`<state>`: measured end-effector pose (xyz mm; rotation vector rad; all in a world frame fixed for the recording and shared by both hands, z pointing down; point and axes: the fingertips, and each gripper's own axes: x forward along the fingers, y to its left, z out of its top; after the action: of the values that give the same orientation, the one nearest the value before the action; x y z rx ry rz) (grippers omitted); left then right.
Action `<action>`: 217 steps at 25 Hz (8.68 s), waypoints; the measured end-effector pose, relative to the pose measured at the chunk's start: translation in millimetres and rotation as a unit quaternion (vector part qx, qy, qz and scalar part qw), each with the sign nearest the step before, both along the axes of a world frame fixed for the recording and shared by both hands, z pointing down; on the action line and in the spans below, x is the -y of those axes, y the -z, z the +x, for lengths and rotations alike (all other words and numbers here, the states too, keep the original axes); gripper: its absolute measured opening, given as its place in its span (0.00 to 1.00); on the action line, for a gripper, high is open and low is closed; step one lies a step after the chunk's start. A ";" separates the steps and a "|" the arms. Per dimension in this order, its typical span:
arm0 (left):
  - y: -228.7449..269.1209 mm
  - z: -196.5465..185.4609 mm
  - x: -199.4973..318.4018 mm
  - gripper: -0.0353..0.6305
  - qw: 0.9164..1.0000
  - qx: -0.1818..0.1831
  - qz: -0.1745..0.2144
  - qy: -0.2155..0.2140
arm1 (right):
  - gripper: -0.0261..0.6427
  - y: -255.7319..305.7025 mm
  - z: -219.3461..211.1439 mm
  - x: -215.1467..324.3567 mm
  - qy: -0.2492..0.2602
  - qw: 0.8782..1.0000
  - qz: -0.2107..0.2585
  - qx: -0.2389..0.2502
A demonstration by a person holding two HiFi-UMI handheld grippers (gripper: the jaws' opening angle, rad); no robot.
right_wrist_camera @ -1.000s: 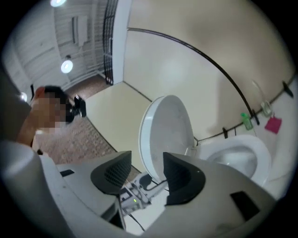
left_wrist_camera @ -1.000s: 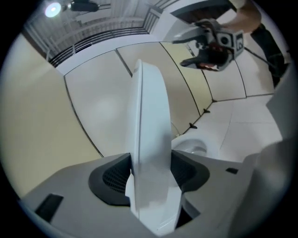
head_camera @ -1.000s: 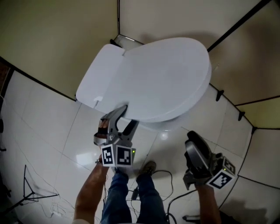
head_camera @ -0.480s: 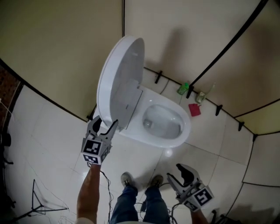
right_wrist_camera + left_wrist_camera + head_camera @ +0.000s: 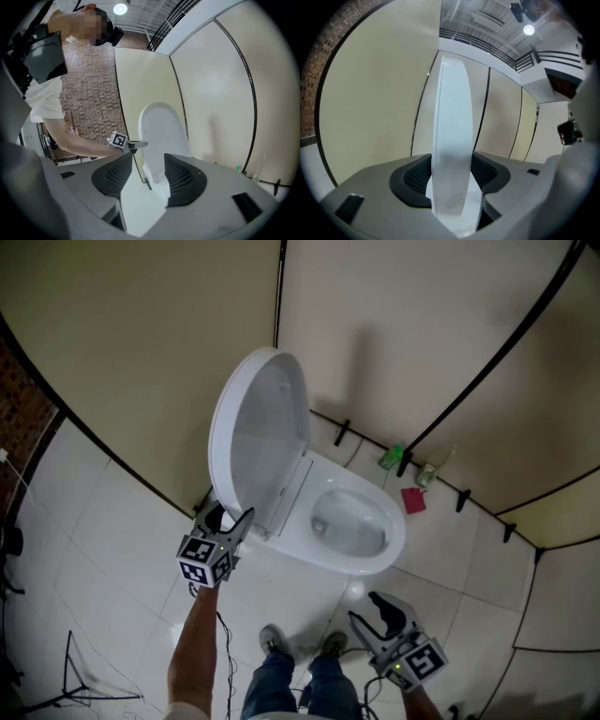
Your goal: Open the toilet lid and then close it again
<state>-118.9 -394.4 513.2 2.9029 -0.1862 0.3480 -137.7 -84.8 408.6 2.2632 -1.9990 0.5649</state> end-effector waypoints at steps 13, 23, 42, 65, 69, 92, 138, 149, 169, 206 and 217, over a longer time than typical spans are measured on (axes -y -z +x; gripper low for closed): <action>117.1 -88.2 -85.6 0.49 0.998 -0.062 0.013 -0.002 | 0.38 57.9 21.8 2.5 0.003 0.997 0.033 -0.074; 246.5 -124.1 -222.7 0.49 0.987 -0.141 0.009 -0.078 | 0.38 75.8 7.1 -34.3 0.064 0.984 0.022 -0.163; 245.1 -129.0 -238.0 0.48 0.989 -0.131 0.040 -0.050 | 0.38 75.6 -11.4 -53.2 0.063 0.986 0.020 -0.156; 240.5 -97.3 -185.0 0.48 0.989 -0.135 0.052 0.030 | 0.38 79.3 24.7 26.9 0.207 0.960 0.011 -0.189; 237.6 -63.1 -198.4 0.48 0.985 -0.129 0.056 0.097 | 0.38 81.2 78.4 24.1 0.285 0.937 0.028 -0.201; 259.5 -3.1 -195.4 0.49 0.962 -0.110 0.037 0.247 | 0.38 119.9 174.6 69.7 0.492 0.842 0.040 -0.216; 162.2 175.3 -217.4 0.34 0.952 0.186 0.235 0.057 | 0.38 51.7 246.6 -50.6 0.321 0.944 0.019 -0.078; 86.3 207.1 -321.0 0.35 0.926 0.155 0.345 0.016 | 0.38 -12.6 278.6 -134.8 0.193 0.981 -0.004 -0.034; -184.8 247.3 -473.9 0.36 0.894 0.197 0.370 -0.155 | 0.38 -146.3 281.3 -144.6 0.165 0.985 -0.018 -0.045; 199.7 121.8 -387.2 0.35 0.992 -0.108 0.065 -0.012 | 0.38 56.0 227.7 -118.5 0.263 0.956 0.065 -0.115; 221.6 51.9 -347.6 0.34 0.989 -0.086 0.085 0.085 | 0.38 81.9 192.3 -103.9 0.306 0.940 0.071 -0.133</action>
<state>-67.1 -46.8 291.6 3.0341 -0.4512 0.0537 54.6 19.1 326.7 1.5176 -2.4642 0.0541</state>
